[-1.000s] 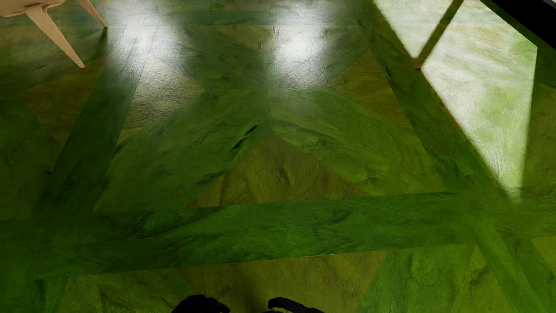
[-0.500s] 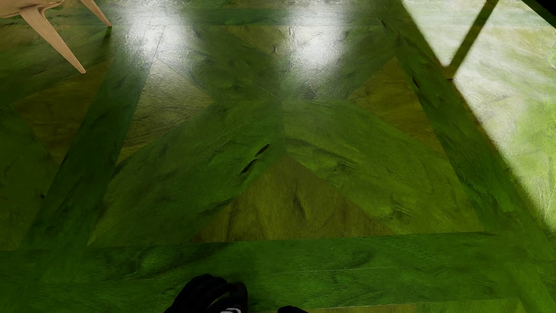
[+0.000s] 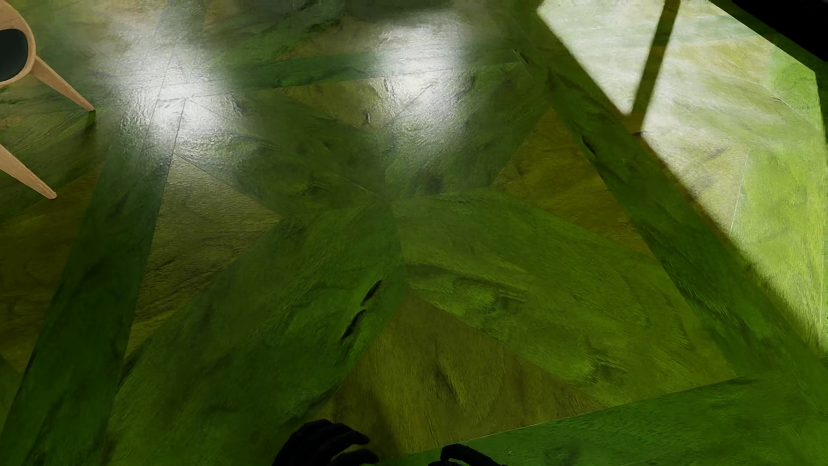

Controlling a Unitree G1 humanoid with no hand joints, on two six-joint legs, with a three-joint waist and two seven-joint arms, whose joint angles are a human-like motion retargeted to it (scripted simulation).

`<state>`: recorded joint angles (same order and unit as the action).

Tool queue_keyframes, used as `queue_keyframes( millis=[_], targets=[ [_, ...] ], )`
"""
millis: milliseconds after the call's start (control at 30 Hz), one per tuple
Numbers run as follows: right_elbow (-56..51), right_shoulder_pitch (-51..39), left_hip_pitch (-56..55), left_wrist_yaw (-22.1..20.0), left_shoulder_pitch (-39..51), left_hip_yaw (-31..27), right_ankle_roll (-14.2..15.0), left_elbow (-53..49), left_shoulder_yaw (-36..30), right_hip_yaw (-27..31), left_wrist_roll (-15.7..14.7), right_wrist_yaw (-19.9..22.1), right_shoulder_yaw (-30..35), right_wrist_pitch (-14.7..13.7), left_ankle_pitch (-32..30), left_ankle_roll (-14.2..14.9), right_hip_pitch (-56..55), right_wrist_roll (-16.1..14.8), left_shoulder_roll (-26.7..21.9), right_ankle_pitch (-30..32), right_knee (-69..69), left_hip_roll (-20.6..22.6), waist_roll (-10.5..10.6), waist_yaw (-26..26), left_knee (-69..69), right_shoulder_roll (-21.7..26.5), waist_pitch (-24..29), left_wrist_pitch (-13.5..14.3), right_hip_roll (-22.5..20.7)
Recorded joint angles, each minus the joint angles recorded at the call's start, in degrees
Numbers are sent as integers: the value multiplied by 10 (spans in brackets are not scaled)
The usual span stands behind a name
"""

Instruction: Walk to white desk

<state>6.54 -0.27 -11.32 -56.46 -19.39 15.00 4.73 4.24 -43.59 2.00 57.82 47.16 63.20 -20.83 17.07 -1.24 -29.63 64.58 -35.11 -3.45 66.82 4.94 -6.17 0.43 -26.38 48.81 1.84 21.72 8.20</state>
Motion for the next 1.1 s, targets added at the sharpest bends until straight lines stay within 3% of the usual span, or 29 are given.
queue_keyframes(
  millis=[33,100,167,233,267,333,400,500,567,600,700,733,800,833,900,933,967,1000,1033,1100],
  targets=[
    [1,4,17,0,-1,1,-4,4,-2,-12,-3,-5,-6,1,11,0,-20,1,-2,-23,-49,2,0,-1,4,-3,0,1,-1],
    [-1,13,54,0,2,0,-40,8,-4,-51,-11,-9,-24,1,23,1,-46,9,0,-40,-187,5,2,-7,27,-12,-1,3,-2],
    [0,21,92,1,7,-3,-50,10,-8,-77,-17,-16,-43,-5,27,4,-53,14,-2,8,-356,7,7,-13,58,-23,-6,4,-18],
    [1,32,135,1,14,-15,-44,11,-17,-32,-26,-25,-69,-15,26,8,-51,23,-9,100,-481,7,15,-19,90,-38,-10,4,-60],
    [-1,38,153,1,19,-24,-77,12,-22,5,-32,-23,-87,-21,27,9,-40,34,-12,143,-490,6,21,-22,96,-45,-12,4,-81],
    [-4,36,174,0,25,-34,-84,20,-16,5,-32,21,-108,-43,1,17,-34,67,-6,97,-437,-11,36,-25,74,-63,-12,1,-97],
    [3,26,174,0,16,-48,-89,32,-2,-13,-17,44,-102,-48,-75,34,-5,72,0,65,-420,-37,56,-30,24,-68,-9,-1,-109],
    [7,33,100,0,27,-99,-85,41,-30,-49,-26,-6,-105,-45,-257,99,58,59,-45,22,-432,-75,81,-34,-166,-81,-4,4,-116],
    [15,35,1,0,43,-117,-83,36,-49,-74,-13,-3,-94,-52,-385,143,92,40,-76,-19,-426,-115,98,-36,-342,-92,-1,-1,-124],
    [19,31,-46,0,48,-129,-81,30,-53,-85,-13,10,-84,-55,-387,155,110,29,-81,-39,-423,-134,107,-36,-407,-95,1,-3,-130],
    [40,5,-172,0,46,-154,-75,4,-42,-107,-14,48,-44,-52,-217,99,160,19,-82,-88,-405,-166,124,-27,-462,-96,5,-11,-144],
    [50,-1,-203,0,38,-153,-73,-2,-34,-108,-5,48,-28,-49,-171,74,178,12,-84,-100,-404,-166,125,-23,-428,-94,5,-15,-145],
    [60,-3,-241,0,28,-150,-69,-7,-18,-104,9,42,1,-40,-116,64,211,0,-76,-118,-413,-156,120,-14,-284,-89,3,-21,-143],
    [63,-8,-247,1,22,-150,-66,-10,-5,-99,13,42,10,-37,-118,58,225,-4,-63,-123,-424,-145,114,-9,-180,-87,1,-21,-139],
    [66,-18,-230,0,9,-181,-61,-9,21,-88,18,52,26,-27,-152,65,261,-6,-37,-128,-461,-116,99,-1,58,-83,-7,-18,-130],
    [68,-21,-223,0,4,-194,-58,-6,32,-83,25,54,35,-22,-151,99,281,-10,-28,-136,-477,-107,90,1,131,-81,-10,-15,-126],
    [69,-22,-226,0,3,-188,-54,-6,41,-79,35,52,41,-17,-195,107,301,-21,-19,-142,-487,-105,83,2,132,-80,-13,-9,-122],
    [70,-21,-234,1,5,-179,-49,-14,50,-77,40,49,41,-14,-235,91,319,-33,-10,-149,-488,-102,75,3,93,-79,-15,-1,-117],
    [72,-18,-240,0,8,-176,-47,-29,56,-78,37,51,33,-13,-235,72,337,-36,-1,-149,-486,-92,65,5,48,-80,-18,9,-108],
    [86,-16,-222,0,8,-166,-56,-57,65,-81,19,83,10,-14,-196,50,362,-4,7,-86,-467,-72,40,6,7,-92,-26,20,-87]
  ],
)
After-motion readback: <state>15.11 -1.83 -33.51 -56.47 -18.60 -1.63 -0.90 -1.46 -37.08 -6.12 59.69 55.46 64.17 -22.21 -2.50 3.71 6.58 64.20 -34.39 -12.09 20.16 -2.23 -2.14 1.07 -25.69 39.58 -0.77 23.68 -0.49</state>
